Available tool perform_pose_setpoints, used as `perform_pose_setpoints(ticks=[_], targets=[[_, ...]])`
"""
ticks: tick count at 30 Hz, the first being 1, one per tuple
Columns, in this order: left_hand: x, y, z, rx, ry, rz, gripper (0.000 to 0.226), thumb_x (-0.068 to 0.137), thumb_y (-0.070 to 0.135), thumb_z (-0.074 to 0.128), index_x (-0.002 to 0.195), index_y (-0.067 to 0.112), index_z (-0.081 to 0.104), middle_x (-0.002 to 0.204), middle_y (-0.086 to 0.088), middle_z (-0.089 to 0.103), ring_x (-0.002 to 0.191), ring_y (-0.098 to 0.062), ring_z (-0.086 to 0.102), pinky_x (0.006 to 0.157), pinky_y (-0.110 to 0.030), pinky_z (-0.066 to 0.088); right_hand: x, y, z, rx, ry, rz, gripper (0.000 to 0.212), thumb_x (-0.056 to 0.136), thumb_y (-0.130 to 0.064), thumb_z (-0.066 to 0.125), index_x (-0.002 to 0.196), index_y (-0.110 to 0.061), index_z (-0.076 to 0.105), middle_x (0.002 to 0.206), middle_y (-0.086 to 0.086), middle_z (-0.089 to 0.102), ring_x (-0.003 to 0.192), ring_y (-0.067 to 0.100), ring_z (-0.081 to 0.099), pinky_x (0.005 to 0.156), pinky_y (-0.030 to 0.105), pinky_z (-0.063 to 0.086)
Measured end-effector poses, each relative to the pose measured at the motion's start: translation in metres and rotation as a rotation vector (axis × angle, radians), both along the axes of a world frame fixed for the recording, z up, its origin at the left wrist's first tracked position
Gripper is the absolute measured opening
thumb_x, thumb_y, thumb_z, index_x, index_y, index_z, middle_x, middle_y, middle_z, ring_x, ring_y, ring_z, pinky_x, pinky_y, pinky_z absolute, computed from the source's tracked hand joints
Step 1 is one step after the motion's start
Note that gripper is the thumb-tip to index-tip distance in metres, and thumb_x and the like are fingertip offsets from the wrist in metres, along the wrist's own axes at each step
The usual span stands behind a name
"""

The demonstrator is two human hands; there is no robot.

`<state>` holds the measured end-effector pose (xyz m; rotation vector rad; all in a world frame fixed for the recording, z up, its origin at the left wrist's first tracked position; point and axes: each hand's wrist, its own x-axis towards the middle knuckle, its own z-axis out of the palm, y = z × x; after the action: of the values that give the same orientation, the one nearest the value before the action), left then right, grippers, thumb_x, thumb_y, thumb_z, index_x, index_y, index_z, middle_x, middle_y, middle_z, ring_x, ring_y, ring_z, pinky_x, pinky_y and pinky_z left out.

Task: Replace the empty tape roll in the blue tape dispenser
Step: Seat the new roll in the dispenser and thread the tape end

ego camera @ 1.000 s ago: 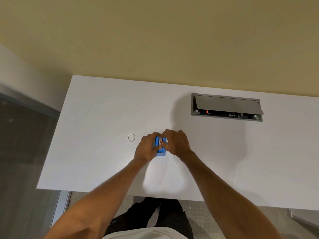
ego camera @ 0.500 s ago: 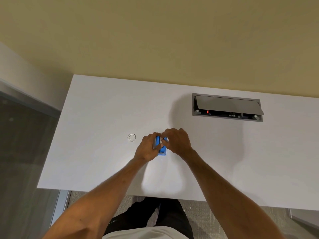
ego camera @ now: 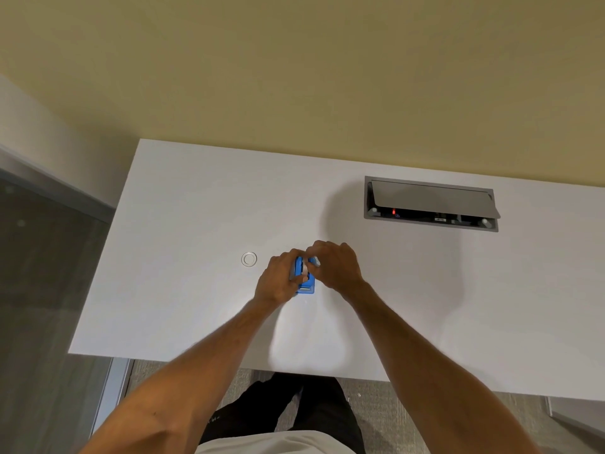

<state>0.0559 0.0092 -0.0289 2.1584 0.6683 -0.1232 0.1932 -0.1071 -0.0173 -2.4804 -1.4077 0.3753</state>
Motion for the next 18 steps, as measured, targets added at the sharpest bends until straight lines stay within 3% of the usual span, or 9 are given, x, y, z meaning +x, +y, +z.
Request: perform_pose_setpoints(ticks=[6,13,18], targets=[[-0.001,0.0,0.004,0.01,-0.007,0.0,0.047,0.103,0.056,0.061,0.136,0.023,0.062,0.12,0.0,0.074,0.104,-0.02,0.068,0.086,-0.029,0.052,-0.004,-0.007,0.001,0.006,0.011,-0.015,0.024,0.096,-0.045,0.064,0.098,-0.024,0.075,0.085,-0.004,0.074,0.068,0.019,0.066,0.065,0.034,0.053],[0.002,0.0,-0.005,0.004,0.047,0.006,0.038,0.096,0.046,0.067,0.129,0.031,0.058,0.114,0.001,0.073,0.101,-0.023,0.069,0.091,-0.045,0.063,-0.001,0.003,0.003,-0.003,-0.002,-0.032,0.026,0.099,-0.042,0.061,0.092,-0.02,0.075,0.083,-0.002,0.074,0.065,0.019,0.066,0.063,0.037,0.056],[-0.001,0.001,-0.009,-0.024,0.049,-0.002,0.044,0.094,0.048,0.068,0.133,0.033,0.057,0.116,0.002,0.073,0.104,-0.023,0.066,0.091,-0.045,0.061,-0.004,0.001,0.006,0.01,0.015,-0.022,0.025,0.095,-0.041,0.067,0.087,-0.019,0.073,0.077,-0.001,0.072,0.06,0.02,0.063,0.06,0.035,0.053]])
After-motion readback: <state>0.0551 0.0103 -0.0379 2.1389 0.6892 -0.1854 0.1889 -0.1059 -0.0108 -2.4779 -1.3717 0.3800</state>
